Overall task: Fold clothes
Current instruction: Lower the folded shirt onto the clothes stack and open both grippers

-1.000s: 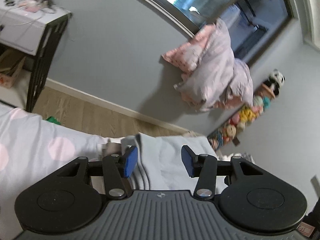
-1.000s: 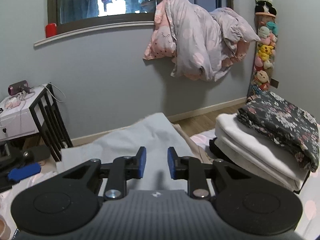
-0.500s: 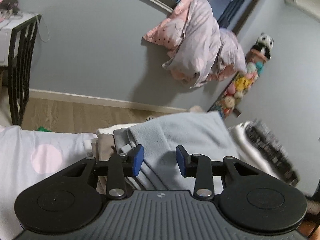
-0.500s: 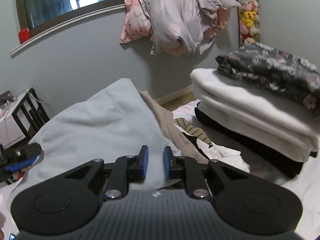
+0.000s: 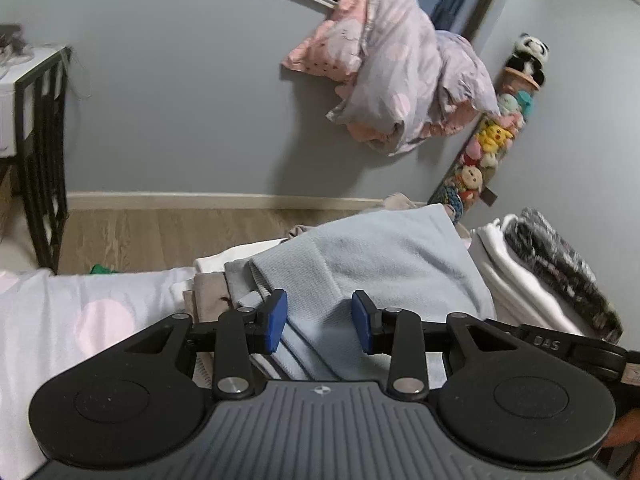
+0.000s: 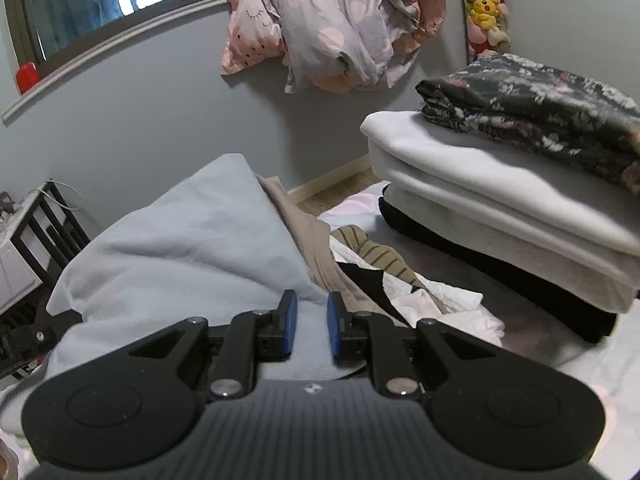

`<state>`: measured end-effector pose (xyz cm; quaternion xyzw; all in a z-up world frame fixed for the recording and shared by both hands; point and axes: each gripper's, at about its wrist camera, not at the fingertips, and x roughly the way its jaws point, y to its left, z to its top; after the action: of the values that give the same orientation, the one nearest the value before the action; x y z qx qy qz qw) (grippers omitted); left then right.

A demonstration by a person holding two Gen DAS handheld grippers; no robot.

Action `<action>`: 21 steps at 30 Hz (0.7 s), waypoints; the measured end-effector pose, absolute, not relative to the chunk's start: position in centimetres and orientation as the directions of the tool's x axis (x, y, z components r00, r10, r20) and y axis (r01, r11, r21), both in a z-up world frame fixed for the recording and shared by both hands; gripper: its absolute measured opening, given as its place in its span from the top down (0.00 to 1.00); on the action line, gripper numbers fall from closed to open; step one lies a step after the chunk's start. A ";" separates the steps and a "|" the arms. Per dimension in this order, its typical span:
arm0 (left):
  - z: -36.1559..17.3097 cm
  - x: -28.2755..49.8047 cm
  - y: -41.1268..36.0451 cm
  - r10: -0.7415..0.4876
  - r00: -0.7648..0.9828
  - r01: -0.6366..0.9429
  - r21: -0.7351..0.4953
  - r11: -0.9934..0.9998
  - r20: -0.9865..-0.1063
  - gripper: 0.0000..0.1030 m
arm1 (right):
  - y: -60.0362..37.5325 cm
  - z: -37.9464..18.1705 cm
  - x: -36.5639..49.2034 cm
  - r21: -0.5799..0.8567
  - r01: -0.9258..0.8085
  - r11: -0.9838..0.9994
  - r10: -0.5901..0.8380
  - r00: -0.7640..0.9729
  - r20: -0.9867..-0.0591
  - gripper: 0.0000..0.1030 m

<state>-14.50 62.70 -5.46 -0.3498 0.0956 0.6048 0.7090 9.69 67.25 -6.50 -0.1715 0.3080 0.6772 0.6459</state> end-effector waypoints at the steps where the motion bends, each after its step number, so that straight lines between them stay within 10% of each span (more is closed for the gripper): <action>1: -5.0 -14.9 62.3 0.793 0.244 -0.923 -0.384 0.014 -0.559 0.62 | 66.8 -5.9 9.5 0.193 -0.981 0.032 0.773 -0.098 -0.627 0.83; 21: -5.1 -15.7 56.9 0.733 0.324 -0.900 -0.433 0.044 -0.598 0.62 | 59.8 -3.8 3.7 0.135 -0.989 0.051 0.764 -0.049 -0.644 0.77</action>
<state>-15.71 56.88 -5.06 -0.3888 0.1072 0.5715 0.7146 3.68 59.80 -3.82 -0.1917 0.2942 0.6617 0.6625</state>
